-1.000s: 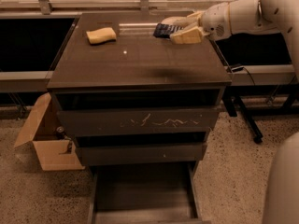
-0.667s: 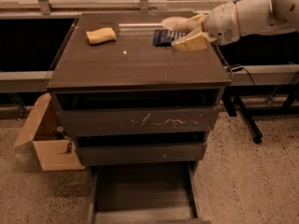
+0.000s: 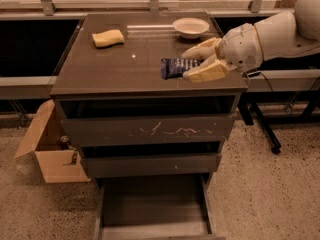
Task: Place rxbar blueberry into bottom drawer
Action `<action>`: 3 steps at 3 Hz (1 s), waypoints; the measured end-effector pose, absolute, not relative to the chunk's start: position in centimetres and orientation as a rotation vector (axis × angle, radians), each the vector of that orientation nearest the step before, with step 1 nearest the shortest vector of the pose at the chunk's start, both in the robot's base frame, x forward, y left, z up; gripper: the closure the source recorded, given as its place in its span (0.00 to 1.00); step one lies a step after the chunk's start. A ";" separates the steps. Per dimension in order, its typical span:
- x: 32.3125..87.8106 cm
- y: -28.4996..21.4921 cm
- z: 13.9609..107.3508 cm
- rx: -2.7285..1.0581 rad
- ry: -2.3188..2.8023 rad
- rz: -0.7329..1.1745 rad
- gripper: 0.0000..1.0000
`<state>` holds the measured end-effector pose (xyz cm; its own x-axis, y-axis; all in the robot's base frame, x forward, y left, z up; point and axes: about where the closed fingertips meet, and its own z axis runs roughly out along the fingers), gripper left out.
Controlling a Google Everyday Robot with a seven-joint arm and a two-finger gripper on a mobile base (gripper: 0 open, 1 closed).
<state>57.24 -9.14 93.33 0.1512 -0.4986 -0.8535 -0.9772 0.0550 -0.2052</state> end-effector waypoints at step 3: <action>53.2 -6.5 92.8 -1.658 1.416 0.698 1.00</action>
Offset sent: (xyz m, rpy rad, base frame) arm -0.0256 0.0212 -0.0051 -0.0402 0.0120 0.0632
